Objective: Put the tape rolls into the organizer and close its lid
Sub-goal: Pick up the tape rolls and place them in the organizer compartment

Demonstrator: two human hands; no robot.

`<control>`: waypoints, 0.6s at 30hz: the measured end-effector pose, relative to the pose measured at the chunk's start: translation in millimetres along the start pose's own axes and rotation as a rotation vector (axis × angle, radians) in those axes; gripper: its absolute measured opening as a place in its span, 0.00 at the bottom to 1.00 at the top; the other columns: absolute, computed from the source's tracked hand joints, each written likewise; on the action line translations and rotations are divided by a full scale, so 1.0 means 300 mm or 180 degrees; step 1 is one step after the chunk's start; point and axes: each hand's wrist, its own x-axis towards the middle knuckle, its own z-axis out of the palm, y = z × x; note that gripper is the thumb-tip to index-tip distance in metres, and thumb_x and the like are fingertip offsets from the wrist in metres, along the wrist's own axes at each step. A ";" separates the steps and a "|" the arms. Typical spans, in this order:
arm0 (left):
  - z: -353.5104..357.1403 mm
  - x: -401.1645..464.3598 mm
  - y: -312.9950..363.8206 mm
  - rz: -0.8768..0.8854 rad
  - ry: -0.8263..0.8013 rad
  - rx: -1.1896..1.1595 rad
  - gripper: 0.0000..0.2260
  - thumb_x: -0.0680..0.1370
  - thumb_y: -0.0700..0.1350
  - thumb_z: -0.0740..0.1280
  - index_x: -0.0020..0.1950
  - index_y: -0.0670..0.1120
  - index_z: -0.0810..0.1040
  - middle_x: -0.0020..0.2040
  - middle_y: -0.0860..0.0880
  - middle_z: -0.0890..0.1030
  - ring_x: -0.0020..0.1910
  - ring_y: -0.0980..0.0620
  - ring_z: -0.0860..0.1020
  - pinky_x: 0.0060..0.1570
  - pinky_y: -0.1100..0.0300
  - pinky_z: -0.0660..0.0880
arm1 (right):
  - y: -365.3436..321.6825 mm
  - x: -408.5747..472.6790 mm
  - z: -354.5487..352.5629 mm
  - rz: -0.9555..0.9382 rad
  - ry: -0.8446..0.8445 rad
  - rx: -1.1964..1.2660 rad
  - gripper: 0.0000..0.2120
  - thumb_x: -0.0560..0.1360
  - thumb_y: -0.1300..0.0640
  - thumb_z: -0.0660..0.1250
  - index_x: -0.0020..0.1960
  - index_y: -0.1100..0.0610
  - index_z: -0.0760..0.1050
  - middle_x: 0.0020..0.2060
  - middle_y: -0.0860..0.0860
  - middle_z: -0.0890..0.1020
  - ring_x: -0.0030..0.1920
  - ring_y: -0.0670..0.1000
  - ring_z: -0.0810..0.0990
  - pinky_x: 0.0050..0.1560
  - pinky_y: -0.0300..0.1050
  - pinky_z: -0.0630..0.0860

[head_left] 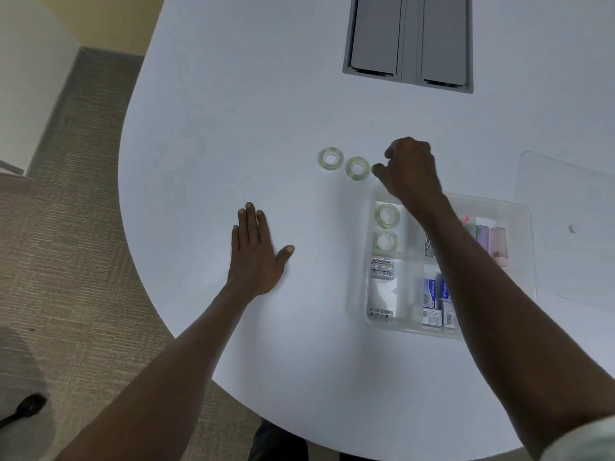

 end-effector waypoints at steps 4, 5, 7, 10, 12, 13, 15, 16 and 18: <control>0.004 0.003 -0.003 0.0004 -0.0013 -0.0009 0.41 0.77 0.66 0.45 0.77 0.38 0.39 0.78 0.39 0.36 0.78 0.42 0.36 0.75 0.46 0.41 | -0.023 0.054 0.105 -0.0421 -0.0360 -0.0344 0.16 0.72 0.59 0.66 0.57 0.67 0.73 0.54 0.64 0.78 0.58 0.63 0.74 0.55 0.51 0.71; 0.006 0.003 -0.004 0.0005 -0.0007 -0.0012 0.41 0.77 0.66 0.45 0.77 0.38 0.39 0.78 0.39 0.36 0.78 0.42 0.36 0.76 0.46 0.42 | -0.026 0.067 0.124 -0.0476 -0.0438 -0.0414 0.16 0.72 0.59 0.67 0.56 0.67 0.72 0.54 0.64 0.78 0.57 0.63 0.75 0.54 0.50 0.72; 0.007 0.005 -0.006 0.0009 -0.0002 -0.0023 0.41 0.77 0.66 0.46 0.77 0.38 0.39 0.78 0.39 0.36 0.78 0.42 0.36 0.76 0.45 0.42 | -0.032 0.090 0.150 -0.0426 -0.0609 -0.0386 0.16 0.72 0.58 0.69 0.54 0.67 0.72 0.54 0.64 0.77 0.57 0.64 0.75 0.54 0.50 0.73; 0.007 0.004 -0.006 0.0024 0.0022 0.0006 0.40 0.78 0.65 0.47 0.77 0.38 0.39 0.78 0.39 0.36 0.78 0.42 0.36 0.75 0.46 0.42 | -0.034 0.113 0.176 -0.0317 -0.0773 -0.0332 0.17 0.72 0.57 0.70 0.55 0.66 0.72 0.56 0.63 0.75 0.58 0.63 0.74 0.54 0.50 0.73; 0.006 0.002 -0.006 0.0029 0.0053 -0.0002 0.40 0.78 0.65 0.48 0.77 0.38 0.40 0.78 0.39 0.37 0.78 0.42 0.37 0.75 0.46 0.42 | -0.029 0.117 0.192 -0.0391 -0.0711 -0.0390 0.15 0.73 0.58 0.68 0.55 0.66 0.72 0.56 0.63 0.74 0.58 0.63 0.75 0.54 0.50 0.73; 0.007 0.001 -0.006 0.0027 0.0055 -0.0005 0.40 0.79 0.64 0.49 0.77 0.38 0.40 0.78 0.39 0.37 0.78 0.42 0.37 0.75 0.46 0.42 | -0.026 0.118 0.198 -0.0428 -0.0657 -0.0396 0.14 0.73 0.59 0.67 0.55 0.66 0.72 0.55 0.63 0.74 0.57 0.63 0.75 0.54 0.50 0.73; 0.007 0.002 -0.007 0.0019 0.0036 0.0008 0.40 0.79 0.64 0.49 0.77 0.38 0.39 0.78 0.39 0.36 0.78 0.42 0.36 0.75 0.47 0.41 | -0.024 0.118 0.200 -0.0398 -0.0595 -0.0318 0.12 0.73 0.61 0.66 0.54 0.66 0.73 0.55 0.63 0.74 0.57 0.63 0.75 0.54 0.50 0.73; 0.006 0.003 -0.006 0.0012 0.0016 0.0013 0.40 0.79 0.64 0.49 0.77 0.38 0.39 0.78 0.39 0.36 0.78 0.42 0.36 0.75 0.47 0.40 | -0.025 0.117 0.195 -0.0366 -0.0565 -0.0275 0.13 0.72 0.61 0.67 0.54 0.66 0.73 0.55 0.63 0.75 0.57 0.63 0.75 0.54 0.50 0.73; 0.002 0.006 -0.004 -0.0005 -0.0035 0.0005 0.40 0.79 0.64 0.50 0.77 0.39 0.39 0.78 0.39 0.35 0.77 0.42 0.35 0.75 0.47 0.40 | -0.027 0.107 0.176 -0.0345 -0.0431 -0.0146 0.16 0.71 0.60 0.68 0.55 0.66 0.73 0.55 0.63 0.74 0.57 0.63 0.75 0.54 0.50 0.73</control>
